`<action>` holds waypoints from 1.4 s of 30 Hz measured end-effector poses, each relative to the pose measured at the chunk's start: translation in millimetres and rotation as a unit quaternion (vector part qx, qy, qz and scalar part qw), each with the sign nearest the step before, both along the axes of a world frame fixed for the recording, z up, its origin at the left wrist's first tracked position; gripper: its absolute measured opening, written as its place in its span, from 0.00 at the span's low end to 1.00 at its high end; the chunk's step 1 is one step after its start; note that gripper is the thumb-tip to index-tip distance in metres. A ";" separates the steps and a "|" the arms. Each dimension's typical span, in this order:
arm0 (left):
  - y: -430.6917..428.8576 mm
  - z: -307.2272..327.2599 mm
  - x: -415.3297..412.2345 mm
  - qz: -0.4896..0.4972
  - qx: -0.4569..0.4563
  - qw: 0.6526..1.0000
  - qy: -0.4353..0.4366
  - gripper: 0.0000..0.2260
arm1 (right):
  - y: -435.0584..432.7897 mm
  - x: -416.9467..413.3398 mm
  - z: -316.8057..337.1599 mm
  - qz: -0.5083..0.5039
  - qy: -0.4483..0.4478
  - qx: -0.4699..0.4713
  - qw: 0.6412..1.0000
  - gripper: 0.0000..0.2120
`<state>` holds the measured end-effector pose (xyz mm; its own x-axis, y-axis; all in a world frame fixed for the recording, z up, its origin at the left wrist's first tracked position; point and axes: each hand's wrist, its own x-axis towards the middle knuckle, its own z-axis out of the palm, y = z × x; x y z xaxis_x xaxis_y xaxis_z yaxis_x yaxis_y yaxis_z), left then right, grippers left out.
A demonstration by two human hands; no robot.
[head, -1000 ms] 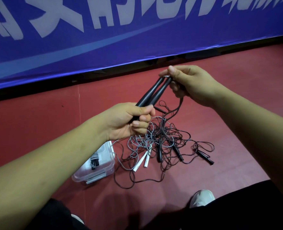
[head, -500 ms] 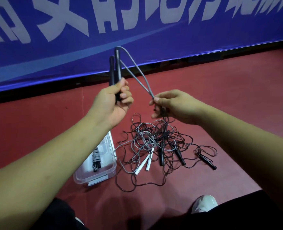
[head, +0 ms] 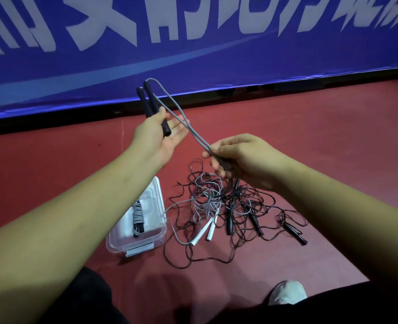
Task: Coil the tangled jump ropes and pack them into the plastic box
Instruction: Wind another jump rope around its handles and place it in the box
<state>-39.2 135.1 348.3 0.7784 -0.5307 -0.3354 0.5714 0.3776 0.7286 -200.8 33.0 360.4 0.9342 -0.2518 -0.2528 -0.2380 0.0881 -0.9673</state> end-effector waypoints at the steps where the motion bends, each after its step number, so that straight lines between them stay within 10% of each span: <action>1: -1.0 2.6 -1.0 -0.007 -0.014 1.000 0.006 0.09 | 1.8 0.4 -0.7 0.004 0.007 0.004 1.000 0.11; 18: 3.5 11.5 -28.6 -0.148 0.062 0.986 -0.034 0.18 | 33.0 5.2 -7.1 0.064 0.044 0.007 0.997 0.12; 23: 7.1 10.7 -28.0 -0.207 -0.054 0.977 0.005 0.17 | 37.3 5.8 -3.5 0.077 0.043 -0.012 0.996 0.13; 33: 2.1 14.7 -6.6 -0.116 -0.035 0.993 -0.001 0.04 | 32.4 -3.3 5.6 0.110 0.069 -0.041 0.991 0.07; 42: 14.8 0.9 48.9 -0.044 0.080 0.995 -0.037 0.12 | 3.8 -22.6 28.1 0.151 0.057 -0.048 0.986 0.09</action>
